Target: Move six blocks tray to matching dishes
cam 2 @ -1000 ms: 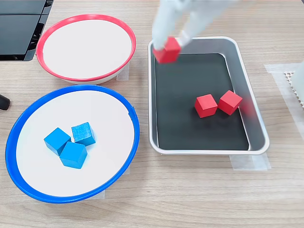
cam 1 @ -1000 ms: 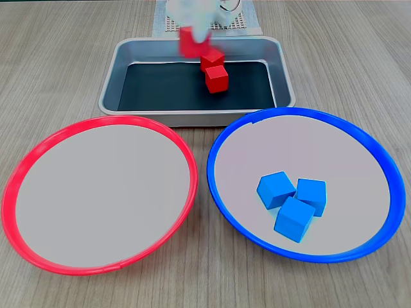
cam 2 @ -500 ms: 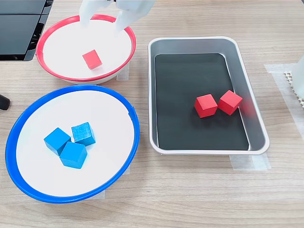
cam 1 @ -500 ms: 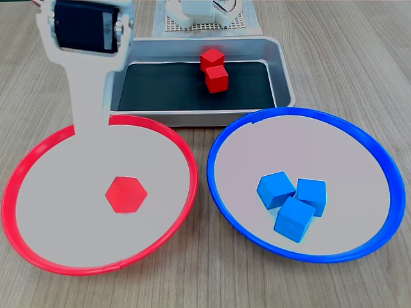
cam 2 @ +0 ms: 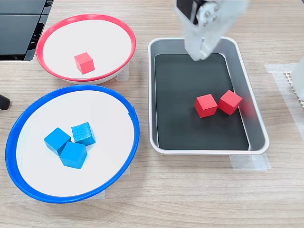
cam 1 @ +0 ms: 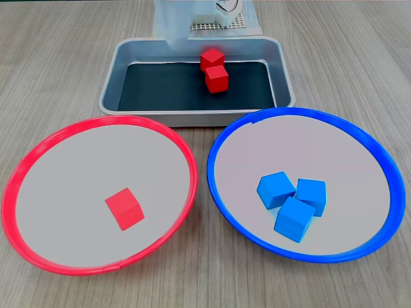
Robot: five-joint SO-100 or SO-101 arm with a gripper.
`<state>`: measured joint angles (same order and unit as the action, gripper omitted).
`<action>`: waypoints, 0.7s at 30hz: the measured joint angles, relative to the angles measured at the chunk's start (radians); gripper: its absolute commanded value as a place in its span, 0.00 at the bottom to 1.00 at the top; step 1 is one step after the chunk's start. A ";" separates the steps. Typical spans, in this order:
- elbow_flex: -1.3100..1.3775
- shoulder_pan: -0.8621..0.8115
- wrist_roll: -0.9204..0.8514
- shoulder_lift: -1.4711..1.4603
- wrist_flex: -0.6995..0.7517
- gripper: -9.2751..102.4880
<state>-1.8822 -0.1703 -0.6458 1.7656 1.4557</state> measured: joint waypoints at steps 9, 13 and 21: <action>-0.140 0.080 0.192 0.023 -0.166 0.28; -0.193 0.120 0.216 0.023 -0.245 0.28; -0.262 0.149 0.219 0.020 -0.284 0.27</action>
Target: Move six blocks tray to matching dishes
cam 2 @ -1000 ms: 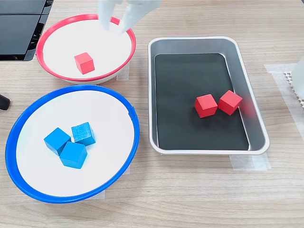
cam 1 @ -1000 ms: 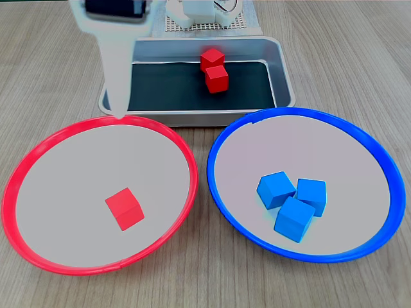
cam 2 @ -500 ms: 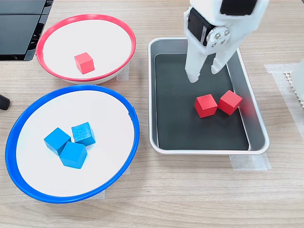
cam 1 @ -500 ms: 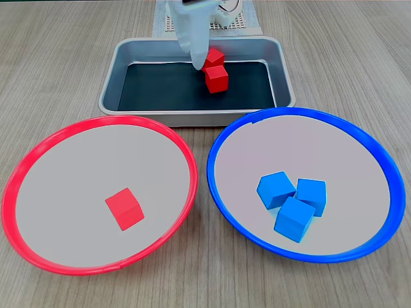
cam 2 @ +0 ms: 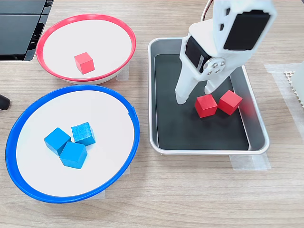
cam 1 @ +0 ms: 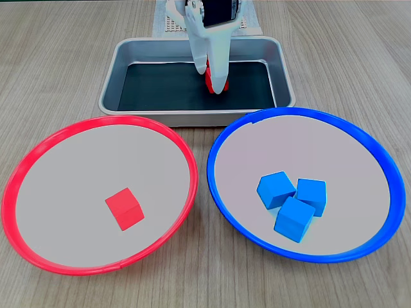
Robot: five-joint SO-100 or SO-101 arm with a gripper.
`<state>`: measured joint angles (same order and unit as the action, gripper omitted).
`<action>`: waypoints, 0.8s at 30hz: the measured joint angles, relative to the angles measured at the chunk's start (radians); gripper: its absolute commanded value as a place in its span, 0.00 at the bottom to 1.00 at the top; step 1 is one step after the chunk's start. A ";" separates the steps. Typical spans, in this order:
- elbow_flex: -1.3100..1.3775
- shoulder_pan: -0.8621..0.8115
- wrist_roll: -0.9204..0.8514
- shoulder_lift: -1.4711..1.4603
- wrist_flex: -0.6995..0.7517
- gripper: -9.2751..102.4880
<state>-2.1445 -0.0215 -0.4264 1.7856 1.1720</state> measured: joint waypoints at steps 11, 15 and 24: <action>-0.034 0.063 -0.009 -0.046 -0.008 0.24; -0.037 0.078 0.003 -0.055 -0.017 0.19; 0.038 0.110 0.002 -0.064 0.021 0.08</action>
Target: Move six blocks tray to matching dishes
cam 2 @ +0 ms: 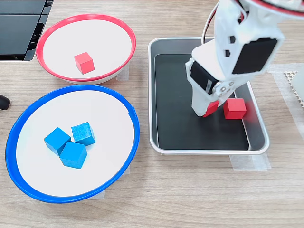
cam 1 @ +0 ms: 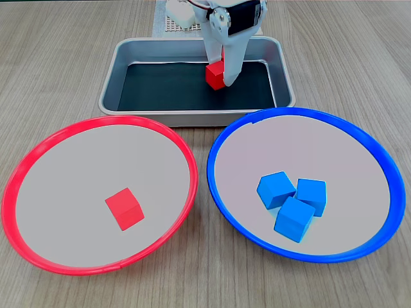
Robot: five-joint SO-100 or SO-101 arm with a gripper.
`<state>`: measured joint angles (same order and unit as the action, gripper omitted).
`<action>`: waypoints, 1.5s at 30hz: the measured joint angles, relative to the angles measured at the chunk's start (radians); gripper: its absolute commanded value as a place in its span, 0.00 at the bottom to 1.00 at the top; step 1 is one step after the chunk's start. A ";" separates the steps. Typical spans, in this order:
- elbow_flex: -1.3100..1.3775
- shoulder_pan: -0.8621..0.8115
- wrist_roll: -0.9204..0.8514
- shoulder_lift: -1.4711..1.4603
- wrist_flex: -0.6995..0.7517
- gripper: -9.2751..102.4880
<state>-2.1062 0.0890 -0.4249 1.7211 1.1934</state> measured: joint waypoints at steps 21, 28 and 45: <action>0.571 -0.380 -0.046 -0.339 -0.293 0.18; 0.589 -0.347 -0.224 -0.316 -0.150 0.08; 0.081 -0.179 -1.009 0.120 0.411 0.24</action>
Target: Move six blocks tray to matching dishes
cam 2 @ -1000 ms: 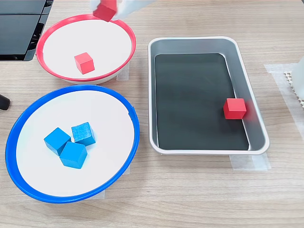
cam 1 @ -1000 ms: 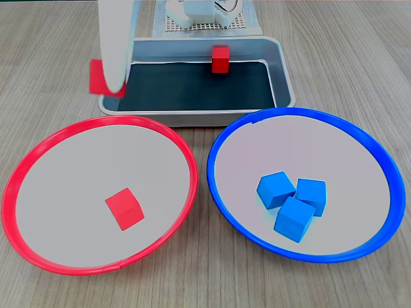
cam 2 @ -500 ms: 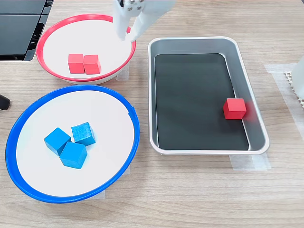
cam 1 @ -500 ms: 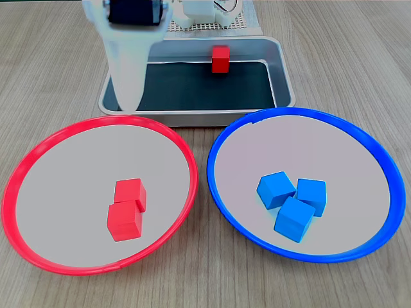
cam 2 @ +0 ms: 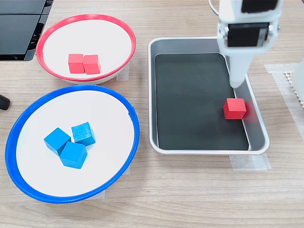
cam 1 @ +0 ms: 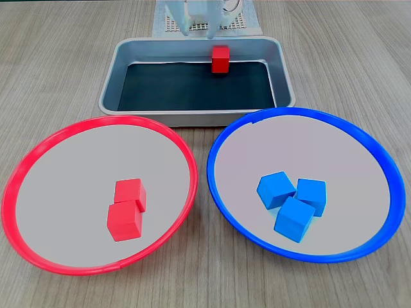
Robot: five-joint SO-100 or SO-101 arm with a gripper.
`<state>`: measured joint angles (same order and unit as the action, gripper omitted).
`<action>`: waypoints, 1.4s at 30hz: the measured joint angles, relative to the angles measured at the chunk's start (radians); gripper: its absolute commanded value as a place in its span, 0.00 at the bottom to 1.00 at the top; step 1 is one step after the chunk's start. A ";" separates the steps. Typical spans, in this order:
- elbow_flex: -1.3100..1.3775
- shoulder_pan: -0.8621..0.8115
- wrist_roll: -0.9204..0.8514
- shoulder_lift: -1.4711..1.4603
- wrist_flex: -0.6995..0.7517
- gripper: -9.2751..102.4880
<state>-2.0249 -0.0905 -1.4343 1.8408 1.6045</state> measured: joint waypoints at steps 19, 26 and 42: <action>0.017 0.160 0.071 -0.210 -0.083 0.24; 0.008 0.155 0.038 -0.241 -0.126 0.20; 0.179 0.081 0.061 -0.225 -0.190 0.08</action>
<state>-1.8454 -0.0092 -1.3729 1.6153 1.4143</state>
